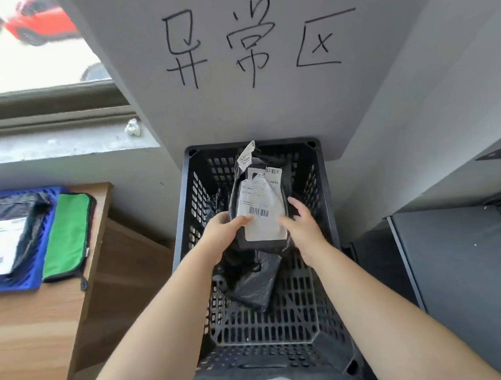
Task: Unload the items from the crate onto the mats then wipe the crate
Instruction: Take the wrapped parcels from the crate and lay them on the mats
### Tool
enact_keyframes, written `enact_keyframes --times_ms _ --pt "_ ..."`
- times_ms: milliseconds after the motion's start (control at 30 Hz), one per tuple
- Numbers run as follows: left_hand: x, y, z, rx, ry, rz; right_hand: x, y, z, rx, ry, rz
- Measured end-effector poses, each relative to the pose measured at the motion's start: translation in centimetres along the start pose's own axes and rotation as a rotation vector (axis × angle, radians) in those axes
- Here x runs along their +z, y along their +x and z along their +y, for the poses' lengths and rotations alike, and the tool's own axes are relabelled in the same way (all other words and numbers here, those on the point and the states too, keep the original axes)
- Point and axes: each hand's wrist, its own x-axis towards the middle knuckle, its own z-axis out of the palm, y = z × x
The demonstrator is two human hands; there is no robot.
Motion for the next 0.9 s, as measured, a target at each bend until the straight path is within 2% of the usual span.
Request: enact_keyframes --times_ms 200,467,533,733,900 --pt "-2.3 -3.9 -1.1 -0.001 -0.275 0.035 0.8 -1.8 -1.4 0.070 0.217 -0.209" --pt "-4.7 -8.2 -3.1 0.122 -0.441 0.047 2.3 -4.3 -2.3 0.003 0.238 -0.379" --pt "-5.3 -9.1 -3.6 0.197 -0.454 0.119 3.2 -4.8 -2.3 -0.015 0.244 -0.412" --pt "-7.5 -12.3 -6.0 0.342 -0.627 0.500 6.3 -6.5 -1.7 -0.036 0.239 -0.508" --pt "-9.5 -14.6 -7.7 0.395 -0.605 0.652 8.8 -8.6 -0.8 -0.042 0.186 -0.553"
